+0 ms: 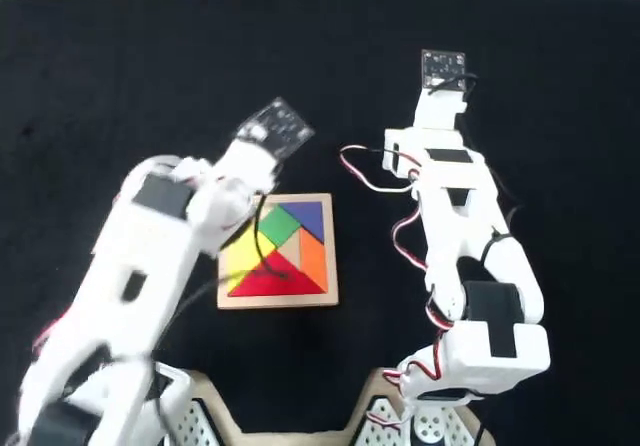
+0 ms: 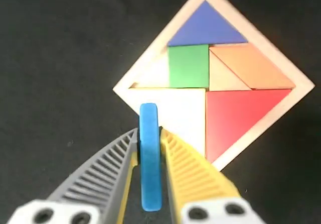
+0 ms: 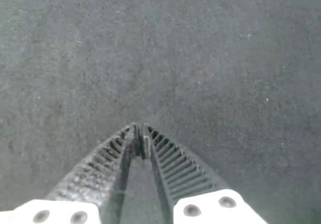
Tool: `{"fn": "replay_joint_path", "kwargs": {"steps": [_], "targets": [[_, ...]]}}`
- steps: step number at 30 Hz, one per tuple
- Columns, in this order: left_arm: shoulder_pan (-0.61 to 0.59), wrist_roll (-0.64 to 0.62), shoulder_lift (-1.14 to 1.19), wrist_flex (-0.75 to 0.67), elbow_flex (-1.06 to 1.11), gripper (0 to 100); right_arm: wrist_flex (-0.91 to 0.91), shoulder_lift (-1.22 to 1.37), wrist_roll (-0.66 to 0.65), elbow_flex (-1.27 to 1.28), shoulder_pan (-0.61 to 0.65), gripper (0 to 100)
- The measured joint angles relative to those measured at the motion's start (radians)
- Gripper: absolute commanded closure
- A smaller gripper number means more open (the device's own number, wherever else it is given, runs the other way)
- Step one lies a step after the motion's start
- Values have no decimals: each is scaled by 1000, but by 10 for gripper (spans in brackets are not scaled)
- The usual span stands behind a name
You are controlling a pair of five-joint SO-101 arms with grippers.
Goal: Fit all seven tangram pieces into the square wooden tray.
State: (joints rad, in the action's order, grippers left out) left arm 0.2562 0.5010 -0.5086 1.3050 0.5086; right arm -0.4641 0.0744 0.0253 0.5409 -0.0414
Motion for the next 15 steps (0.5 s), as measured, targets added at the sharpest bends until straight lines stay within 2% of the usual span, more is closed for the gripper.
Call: {"fn": "replay_joint_path", "kwargs": {"steps": [3,7,15], "targets": [[-11,2,-124,0,95,970,0,0,0,0,0,986],[-11,9,-138,-51,186,970,0,3,0,0,0,986],[-12,9,18,-275,299,970,0,3,0,0,0,986]]}}
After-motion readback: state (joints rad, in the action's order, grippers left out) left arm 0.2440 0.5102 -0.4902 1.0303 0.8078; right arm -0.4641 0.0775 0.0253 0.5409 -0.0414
